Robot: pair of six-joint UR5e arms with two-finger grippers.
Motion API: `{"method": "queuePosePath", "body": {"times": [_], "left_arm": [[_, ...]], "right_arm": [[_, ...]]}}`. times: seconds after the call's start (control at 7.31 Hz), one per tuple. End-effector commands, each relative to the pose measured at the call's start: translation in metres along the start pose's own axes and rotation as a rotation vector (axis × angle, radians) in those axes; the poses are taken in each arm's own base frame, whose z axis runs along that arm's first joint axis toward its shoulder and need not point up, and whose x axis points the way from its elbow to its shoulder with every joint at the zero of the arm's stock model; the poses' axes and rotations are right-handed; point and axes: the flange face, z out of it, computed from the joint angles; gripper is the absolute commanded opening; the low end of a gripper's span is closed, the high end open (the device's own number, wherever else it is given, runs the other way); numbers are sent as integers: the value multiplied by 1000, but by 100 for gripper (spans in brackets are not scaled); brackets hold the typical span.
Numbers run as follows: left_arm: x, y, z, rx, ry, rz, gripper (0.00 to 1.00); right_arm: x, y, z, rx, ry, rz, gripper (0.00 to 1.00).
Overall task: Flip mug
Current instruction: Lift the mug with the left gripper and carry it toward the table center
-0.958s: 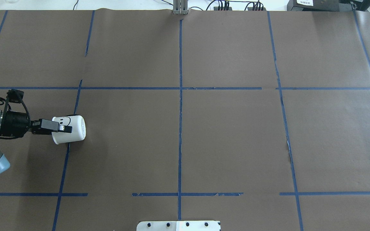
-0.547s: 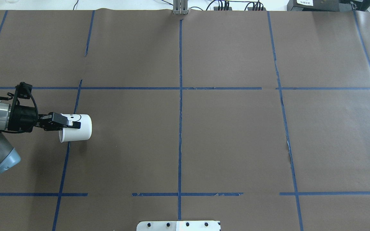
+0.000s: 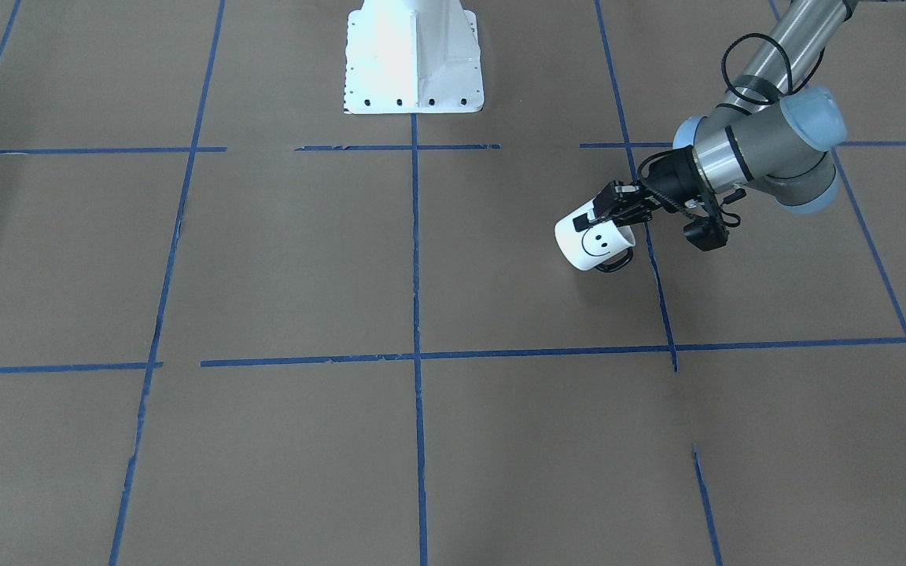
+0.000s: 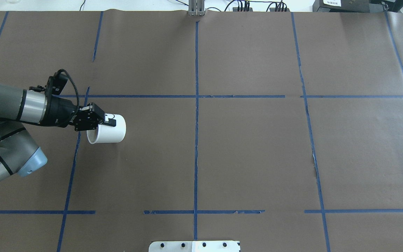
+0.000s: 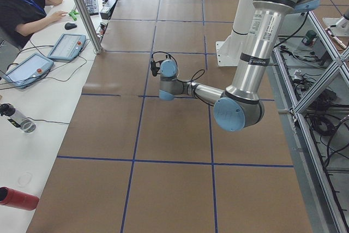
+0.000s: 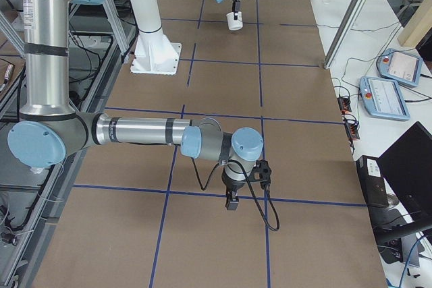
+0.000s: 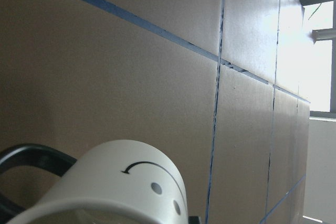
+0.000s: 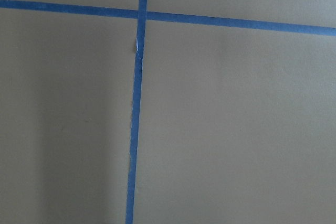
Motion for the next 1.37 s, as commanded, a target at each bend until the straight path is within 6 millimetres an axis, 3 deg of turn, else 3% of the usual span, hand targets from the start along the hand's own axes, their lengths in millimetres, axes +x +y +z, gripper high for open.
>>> {"method": "queuePosePath", "body": {"times": [0.0,0.27,0.41,0.68,0.82,0.96,1.23], "left_arm": [[86,-8,49,29,-170,-141,0],[141,19,123,103,-279,-174,0],[166,48,168,103,-396,-200,0],[229,75,206,124,-548,-194,0],[257,74,230,132,-625,-228,0],[259,82,253,117,-668,-239,0],[235,74,263,122,-714,-258,0]], "right_arm": [[0,0,0,0,0,0,100],[0,0,0,0,0,0,100],[0,0,0,0,0,0,100],[0,0,0,0,0,0,100],[0,0,0,0,0,0,100],[0,0,0,0,0,0,100],[0,0,0,0,0,0,100]]}}
